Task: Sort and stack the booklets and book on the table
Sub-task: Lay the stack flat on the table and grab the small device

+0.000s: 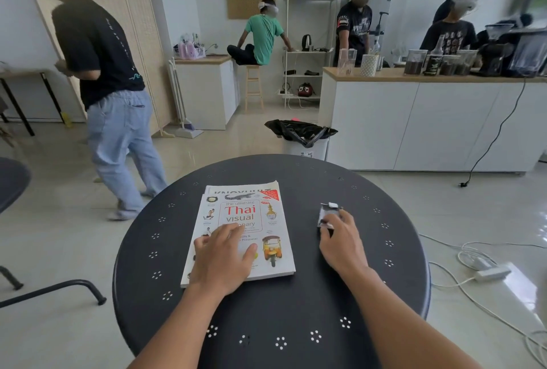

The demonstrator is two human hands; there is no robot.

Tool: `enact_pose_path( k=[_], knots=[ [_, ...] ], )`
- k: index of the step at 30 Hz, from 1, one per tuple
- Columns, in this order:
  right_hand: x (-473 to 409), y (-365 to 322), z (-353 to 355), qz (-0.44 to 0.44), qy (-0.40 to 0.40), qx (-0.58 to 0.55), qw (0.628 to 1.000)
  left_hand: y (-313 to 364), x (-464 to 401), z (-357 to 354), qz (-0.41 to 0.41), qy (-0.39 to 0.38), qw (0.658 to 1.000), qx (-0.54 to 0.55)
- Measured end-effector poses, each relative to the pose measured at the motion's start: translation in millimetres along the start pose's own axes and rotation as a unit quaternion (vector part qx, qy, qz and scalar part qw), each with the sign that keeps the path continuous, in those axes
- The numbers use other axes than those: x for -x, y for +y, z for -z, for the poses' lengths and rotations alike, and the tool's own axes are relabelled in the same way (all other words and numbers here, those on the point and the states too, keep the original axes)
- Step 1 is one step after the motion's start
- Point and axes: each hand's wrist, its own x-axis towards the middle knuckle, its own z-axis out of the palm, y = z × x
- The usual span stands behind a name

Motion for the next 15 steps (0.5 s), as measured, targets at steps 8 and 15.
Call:
enact_pose_path(
  k=[8,15],
  knots=[
    [17,-28,-22,0.068,-0.057,-0.007,0.996,0,0,2,0.0,-0.012,1.0,0.011],
    [25,-31,-28,0.084,-0.045,-0.026,0.995,0,0,2,0.0,-0.021,1.0,0.013]
  ],
)
